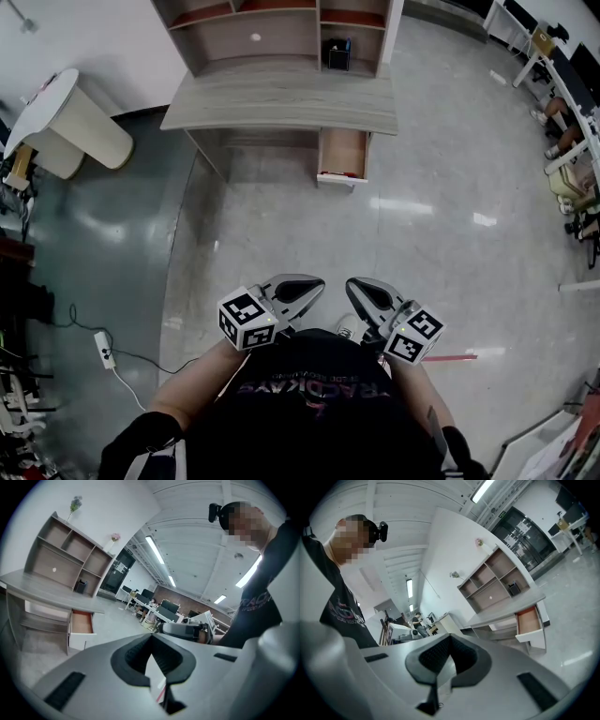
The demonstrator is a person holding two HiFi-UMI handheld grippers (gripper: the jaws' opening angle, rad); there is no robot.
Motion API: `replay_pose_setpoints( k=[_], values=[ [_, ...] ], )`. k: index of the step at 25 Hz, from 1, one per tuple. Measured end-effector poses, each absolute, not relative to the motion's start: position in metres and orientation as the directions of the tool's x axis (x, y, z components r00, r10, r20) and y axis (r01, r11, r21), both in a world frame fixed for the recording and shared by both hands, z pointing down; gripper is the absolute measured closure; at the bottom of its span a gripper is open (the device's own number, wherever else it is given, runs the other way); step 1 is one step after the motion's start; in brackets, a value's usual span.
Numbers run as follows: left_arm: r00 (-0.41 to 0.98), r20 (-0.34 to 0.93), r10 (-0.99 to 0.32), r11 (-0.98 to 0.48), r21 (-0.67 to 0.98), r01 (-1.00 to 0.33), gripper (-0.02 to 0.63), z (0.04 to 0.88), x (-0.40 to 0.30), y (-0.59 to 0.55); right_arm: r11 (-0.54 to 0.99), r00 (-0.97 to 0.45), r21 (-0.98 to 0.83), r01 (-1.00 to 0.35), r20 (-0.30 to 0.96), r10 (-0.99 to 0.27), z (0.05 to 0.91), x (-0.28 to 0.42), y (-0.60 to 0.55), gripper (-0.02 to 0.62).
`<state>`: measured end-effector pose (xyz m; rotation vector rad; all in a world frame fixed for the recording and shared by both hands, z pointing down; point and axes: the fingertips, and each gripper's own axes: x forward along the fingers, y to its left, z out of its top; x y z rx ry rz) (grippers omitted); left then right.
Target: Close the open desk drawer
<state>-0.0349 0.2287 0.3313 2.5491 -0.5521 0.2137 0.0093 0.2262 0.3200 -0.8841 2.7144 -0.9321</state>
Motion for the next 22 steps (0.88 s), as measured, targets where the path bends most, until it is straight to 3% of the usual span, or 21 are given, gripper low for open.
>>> replay_pose_setpoints(
  k=[12,22],
  values=[
    [0.891,0.222,-0.397,-0.769,0.450,-0.455,0.595,0.324,-0.085,0.193,0.594,-0.767,-0.595,-0.541,0.057,-0.640,0.310,-0.012,0.203,0.584],
    [0.907,0.204,-0.368,-0.785,0.455,-0.420,0.595,0.326,-0.121,0.169,0.542,-0.704,-0.578,-0.610,0.081,-0.706,0.308,-0.039,0.186,0.584]
  ],
)
